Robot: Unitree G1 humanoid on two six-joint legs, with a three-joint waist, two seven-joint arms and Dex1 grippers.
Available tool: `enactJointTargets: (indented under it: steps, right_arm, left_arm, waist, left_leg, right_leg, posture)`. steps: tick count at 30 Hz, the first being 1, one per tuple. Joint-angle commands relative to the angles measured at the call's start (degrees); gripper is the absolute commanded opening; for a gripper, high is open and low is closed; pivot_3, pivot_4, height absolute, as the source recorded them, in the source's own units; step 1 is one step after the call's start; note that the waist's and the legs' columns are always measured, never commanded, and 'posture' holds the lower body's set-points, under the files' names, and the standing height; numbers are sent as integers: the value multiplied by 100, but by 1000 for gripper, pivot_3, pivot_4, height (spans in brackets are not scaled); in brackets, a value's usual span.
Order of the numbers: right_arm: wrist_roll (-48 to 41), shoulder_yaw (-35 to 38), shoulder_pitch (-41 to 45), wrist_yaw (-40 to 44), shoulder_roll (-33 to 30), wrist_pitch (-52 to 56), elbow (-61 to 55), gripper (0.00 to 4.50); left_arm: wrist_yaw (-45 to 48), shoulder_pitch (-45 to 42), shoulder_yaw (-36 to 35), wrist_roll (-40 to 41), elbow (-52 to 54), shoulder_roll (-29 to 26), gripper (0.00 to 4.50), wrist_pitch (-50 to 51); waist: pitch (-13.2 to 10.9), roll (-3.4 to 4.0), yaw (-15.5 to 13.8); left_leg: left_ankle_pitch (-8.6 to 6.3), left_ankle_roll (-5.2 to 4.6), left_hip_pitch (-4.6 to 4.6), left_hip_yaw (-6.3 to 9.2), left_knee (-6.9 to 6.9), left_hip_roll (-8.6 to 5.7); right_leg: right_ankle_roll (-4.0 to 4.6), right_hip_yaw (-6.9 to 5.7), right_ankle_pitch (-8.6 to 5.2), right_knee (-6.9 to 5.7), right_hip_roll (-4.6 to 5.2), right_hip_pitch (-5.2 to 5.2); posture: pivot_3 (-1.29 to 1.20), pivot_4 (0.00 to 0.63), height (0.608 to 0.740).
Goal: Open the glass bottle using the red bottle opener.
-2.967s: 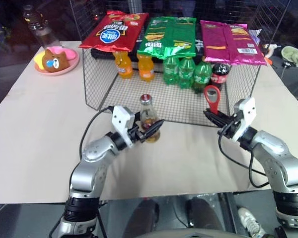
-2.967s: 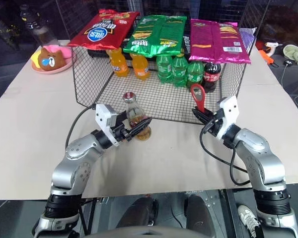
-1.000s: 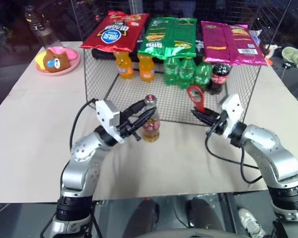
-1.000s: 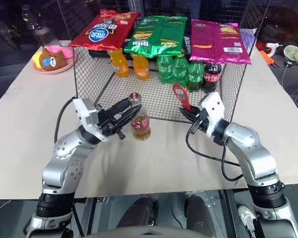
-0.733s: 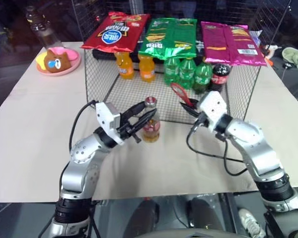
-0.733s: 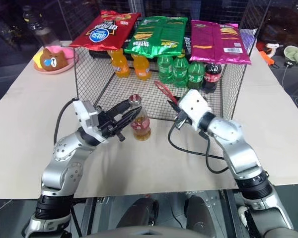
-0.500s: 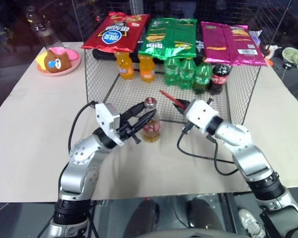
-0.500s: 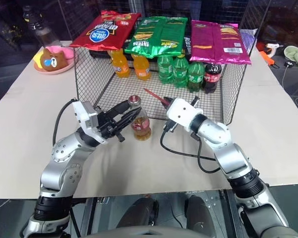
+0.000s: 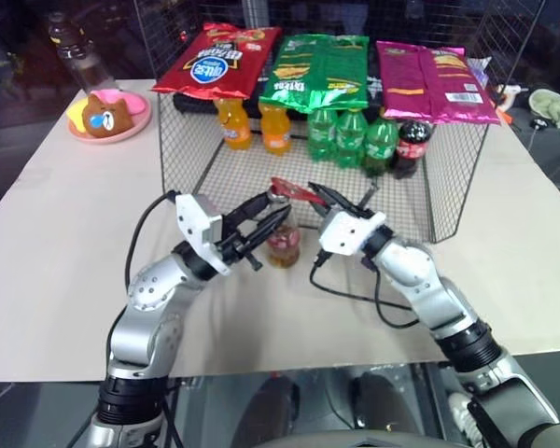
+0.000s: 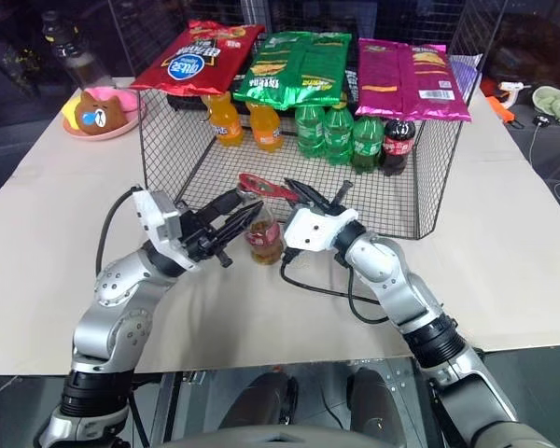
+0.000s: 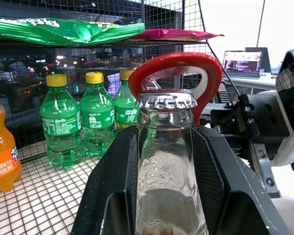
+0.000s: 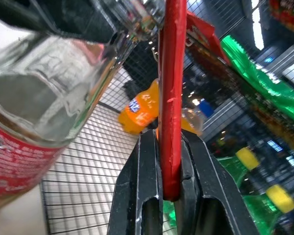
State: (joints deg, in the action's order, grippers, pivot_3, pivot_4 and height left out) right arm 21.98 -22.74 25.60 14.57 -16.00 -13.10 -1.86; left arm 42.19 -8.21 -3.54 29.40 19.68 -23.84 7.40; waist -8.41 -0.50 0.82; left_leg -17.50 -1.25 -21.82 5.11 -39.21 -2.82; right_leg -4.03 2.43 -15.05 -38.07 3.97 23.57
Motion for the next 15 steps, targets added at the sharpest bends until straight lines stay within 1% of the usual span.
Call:
enactJointTargets:
  steps: [1,8,15]
  right_arm:
    - [259,-146,44,-210,99,-467,243,0]
    - [706,-283,207,-677,268,-1048,918,0]
    - [866,-440,209,-773,322,-1500,1296,0]
  left_arm:
    - [-2,45,126,-49,-63,-25,1086,188]
    - [48,-6,123,-30,-108,-34,1086,228]
    - [60,-41,115,-55,-148,-16,1086,244]
  waist:
    - [1,1,2]
    - [3,3,4]
    - [7,6,6]
  left_leg:
    - [0,0,1,0,0,0]
    - [0,1,6,-1,0,0]
    - [1,2,13,-1,0,1]
  right_leg:
    - [0,0,0,0,0,-1]
    - [0,1,0,0,-2,-5]
    - [1,1,0,0,-2,-14]
  posture:
    - [0,150,740]
    - [0,150,740]
    - [0,150,740]
